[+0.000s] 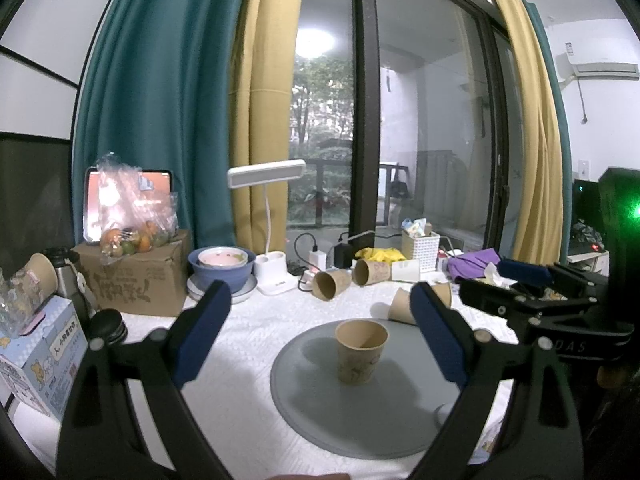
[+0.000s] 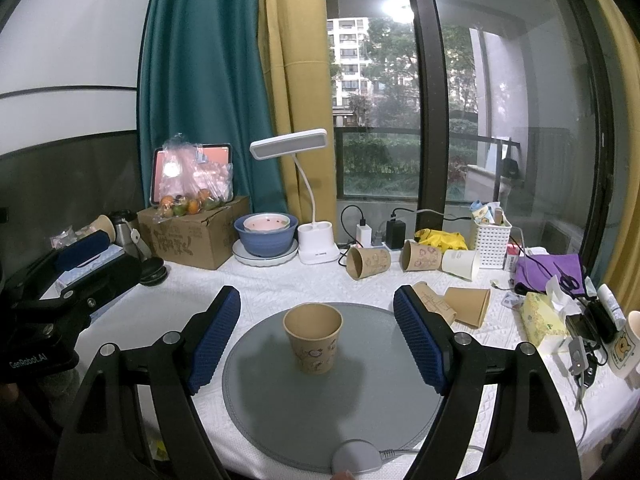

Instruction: Flip cup upright

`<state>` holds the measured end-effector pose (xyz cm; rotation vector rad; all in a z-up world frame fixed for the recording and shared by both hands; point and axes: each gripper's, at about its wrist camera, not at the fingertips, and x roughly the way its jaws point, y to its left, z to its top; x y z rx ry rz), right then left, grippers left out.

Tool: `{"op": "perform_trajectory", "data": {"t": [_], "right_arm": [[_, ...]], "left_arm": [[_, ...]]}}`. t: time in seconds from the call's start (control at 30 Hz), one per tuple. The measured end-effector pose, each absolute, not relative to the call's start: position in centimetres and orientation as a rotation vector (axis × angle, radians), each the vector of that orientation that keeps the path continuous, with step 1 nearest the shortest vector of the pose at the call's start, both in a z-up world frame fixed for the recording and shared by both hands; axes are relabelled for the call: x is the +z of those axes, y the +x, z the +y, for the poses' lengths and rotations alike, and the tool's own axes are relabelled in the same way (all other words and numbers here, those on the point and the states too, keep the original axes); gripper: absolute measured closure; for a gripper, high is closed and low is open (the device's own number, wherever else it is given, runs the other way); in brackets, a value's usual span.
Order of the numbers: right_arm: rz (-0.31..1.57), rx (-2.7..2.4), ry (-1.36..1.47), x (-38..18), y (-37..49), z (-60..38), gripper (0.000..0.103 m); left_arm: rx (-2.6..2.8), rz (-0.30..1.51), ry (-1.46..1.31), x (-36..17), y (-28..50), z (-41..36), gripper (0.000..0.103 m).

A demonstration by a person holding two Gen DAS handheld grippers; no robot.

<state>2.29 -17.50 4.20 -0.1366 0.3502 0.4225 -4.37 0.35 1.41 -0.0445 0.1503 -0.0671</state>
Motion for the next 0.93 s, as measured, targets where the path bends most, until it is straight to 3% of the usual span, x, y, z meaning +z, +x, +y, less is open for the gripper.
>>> {"op": "perform_trajectory", "data": {"t": [0.93], "right_arm": [[0.361, 0.421, -0.146, 3.9, 2.47, -17.66, 0.021]], "left_arm": [[-0.066, 0.15, -0.059, 0.54, -4.56, 0.24, 0.011]]}}
